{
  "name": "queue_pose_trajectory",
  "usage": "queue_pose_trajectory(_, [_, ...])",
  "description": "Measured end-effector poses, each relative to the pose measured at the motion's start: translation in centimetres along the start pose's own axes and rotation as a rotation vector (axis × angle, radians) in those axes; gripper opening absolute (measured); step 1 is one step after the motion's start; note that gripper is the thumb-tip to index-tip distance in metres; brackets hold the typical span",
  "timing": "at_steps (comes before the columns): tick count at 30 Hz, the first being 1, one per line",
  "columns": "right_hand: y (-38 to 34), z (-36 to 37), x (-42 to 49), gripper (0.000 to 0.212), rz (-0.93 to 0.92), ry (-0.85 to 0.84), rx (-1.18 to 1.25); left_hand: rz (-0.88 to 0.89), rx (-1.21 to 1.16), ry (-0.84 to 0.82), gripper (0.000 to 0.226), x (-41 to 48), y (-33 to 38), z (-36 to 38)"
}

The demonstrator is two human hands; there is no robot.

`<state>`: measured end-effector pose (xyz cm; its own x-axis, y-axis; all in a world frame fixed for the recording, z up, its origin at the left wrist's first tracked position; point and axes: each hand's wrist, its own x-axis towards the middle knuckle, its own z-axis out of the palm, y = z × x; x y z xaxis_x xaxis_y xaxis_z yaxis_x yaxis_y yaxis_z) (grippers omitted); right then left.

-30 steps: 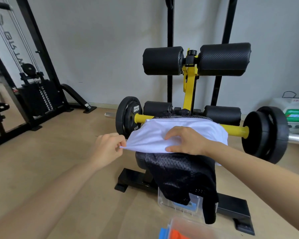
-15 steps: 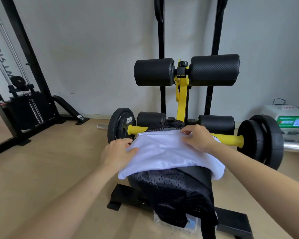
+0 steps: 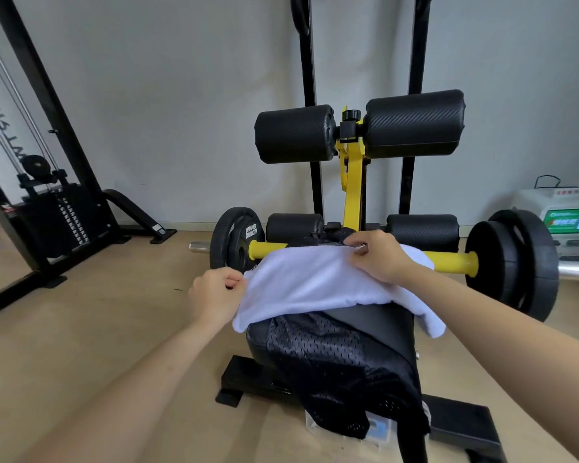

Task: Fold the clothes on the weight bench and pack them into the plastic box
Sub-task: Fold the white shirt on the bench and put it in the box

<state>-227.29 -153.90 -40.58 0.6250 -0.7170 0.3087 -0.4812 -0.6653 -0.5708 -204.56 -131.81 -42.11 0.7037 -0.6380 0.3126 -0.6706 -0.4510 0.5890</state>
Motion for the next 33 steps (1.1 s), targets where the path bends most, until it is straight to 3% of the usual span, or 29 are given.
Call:
queue_pose_trajectory(5, [-0.9, -1.2, -1.6, 0.025, -0.119, -0.04, 0.016, 0.051, -0.114, -0.131, 0.006, -1.4, -0.8, -0.9])
queue_pose_trajectory(10, [-2.8, -1.3, -4.8, 0.029, -0.215, -0.204, -0.031, 0.365, -0.008, -0.252, 0.034, -3.4, -0.9, -1.5])
queue_pose_trajectory(13, [-3.3, -0.4, -6.2, 0.031, -0.325, -0.255, -0.139, 0.319, 0.042, -0.296, 0.04, -3.6, -1.3, -2.1])
queue_pose_trajectory(18, [-2.9, 0.3, -7.3, 0.033, -0.37, -0.281, -0.197, 0.342, 0.229, -0.222, 0.006, -3.9, -1.5, -3.0])
queue_pose_trajectory(21, [-2.8, 0.5, -7.6, 0.037, -0.364, -0.29, -0.21, 0.302, 0.317, -0.127, 0.013, -4.1, -1.2, -3.7])
queue_pose_trajectory(27, [-3.1, 0.6, -8.1, 0.048, -0.371, -0.286, -0.205, 0.195, -0.092, -0.131, 0.012, -4.4, -0.5, -3.0])
queue_pose_trajectory(33, [-3.0, 0.9, -8.1, 0.051, -0.38, -0.327, -0.214, 0.206, -0.253, -0.124, 0.025, -5.1, 1.5, -2.4])
